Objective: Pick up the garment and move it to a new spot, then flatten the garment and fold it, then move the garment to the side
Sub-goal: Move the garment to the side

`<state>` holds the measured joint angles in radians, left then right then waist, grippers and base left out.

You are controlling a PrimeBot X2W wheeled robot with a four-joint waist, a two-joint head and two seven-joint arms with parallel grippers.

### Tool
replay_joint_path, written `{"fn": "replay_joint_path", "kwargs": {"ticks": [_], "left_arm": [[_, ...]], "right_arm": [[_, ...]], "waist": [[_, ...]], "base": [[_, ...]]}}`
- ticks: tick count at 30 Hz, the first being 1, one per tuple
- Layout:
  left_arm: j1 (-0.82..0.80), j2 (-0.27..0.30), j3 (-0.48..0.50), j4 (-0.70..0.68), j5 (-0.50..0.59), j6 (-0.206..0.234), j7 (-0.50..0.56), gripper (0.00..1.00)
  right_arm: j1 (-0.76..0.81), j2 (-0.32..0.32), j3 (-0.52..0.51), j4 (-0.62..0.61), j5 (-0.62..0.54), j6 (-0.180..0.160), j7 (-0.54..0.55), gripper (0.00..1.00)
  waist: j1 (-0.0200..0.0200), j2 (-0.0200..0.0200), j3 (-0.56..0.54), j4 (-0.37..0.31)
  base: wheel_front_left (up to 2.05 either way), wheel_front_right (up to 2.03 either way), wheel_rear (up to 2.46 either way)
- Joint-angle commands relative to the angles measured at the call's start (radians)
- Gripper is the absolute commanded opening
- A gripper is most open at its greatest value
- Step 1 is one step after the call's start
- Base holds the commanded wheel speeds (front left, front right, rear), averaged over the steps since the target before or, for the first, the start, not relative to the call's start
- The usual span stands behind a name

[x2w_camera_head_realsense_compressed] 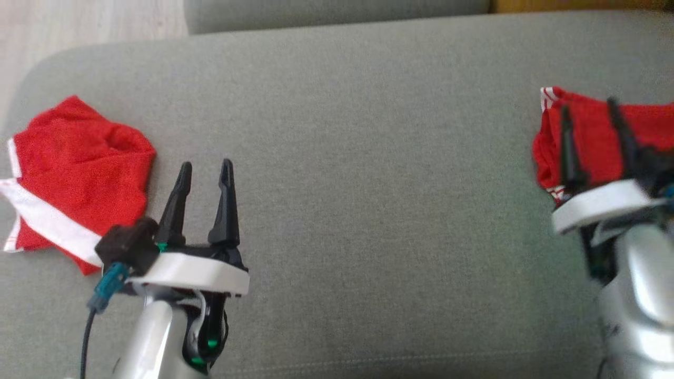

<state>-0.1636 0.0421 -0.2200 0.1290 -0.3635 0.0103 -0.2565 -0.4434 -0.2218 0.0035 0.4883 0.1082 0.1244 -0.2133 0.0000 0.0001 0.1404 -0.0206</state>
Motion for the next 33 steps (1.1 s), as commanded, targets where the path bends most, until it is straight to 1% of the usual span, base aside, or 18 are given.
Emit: {"fn": "replay_joint_path", "kwargs": {"ticks": [1, 6, 7, 11, 14, 17, 33], "left_arm": [[-0.014, 0.008, 0.032, -0.037, -0.004, 0.007, -0.005, 1.0], [0.03, 0.008, 0.043, -0.031, -0.02, 0.015, -0.005, 1.0], [0.039, 0.008, 0.048, -0.029, -0.032, 0.016, -0.005, 1.0], [0.075, 0.008, 0.047, -0.021, -0.017, 0.011, -0.005, 1.0], [0.088, 0.008, 0.036, -0.014, -0.025, 0.0, -0.005, 1.0], [0.093, 0.008, 0.032, -0.011, -0.025, 0.001, -0.005, 1.0], [0.093, 0.008, 0.032, -0.02, -0.031, 0.014, -0.005, 1.0]], "right_arm": [[0.024, 0.025, 0.02, -0.053, -0.008, 0.006, -0.018, 1.0], [0.138, 0.119, 0.03, -0.106, -0.033, 0.006, -0.027, 1.0], [0.161, 0.132, 0.03, -0.117, -0.037, 0.006, -0.029, 1.0], [0.255, 0.167, 0.021, -0.171, -0.034, 0.006, -0.039, 1.0], [0.288, 0.171, 0.012, -0.2, 0.016, 0.006, -0.043, 1.0], [0.31, 0.171, 0.017, -0.22, 0.05, 0.006, -0.046, 1.0], [0.34, 0.171, 0.023, -0.249, 0.067, 0.006, -0.048, 1.0]], "waist": [[0.0, -0.0001, -0.036, 0.011], [0.0, -0.0001, -0.075, 0.013], [0.0, -0.0001, -0.081, 0.012], [0.0, -0.0001, -0.098, 0.012], [0.0, -0.0001, -0.103, 0.017], [0.0, -0.0001, -0.109, 0.021], [0.0, -0.0001, -0.11, 0.015]], "base": [[0.0, 0.0, 0.0], [0.0, 0.0, 0.0], [0.0, 0.0, 0.0], [0.0, 0.0, 0.0], [0.0, 0.0, 0.0], [0.0, 0.0, 0.0], [0.0, 0.0, 0.0]]}}
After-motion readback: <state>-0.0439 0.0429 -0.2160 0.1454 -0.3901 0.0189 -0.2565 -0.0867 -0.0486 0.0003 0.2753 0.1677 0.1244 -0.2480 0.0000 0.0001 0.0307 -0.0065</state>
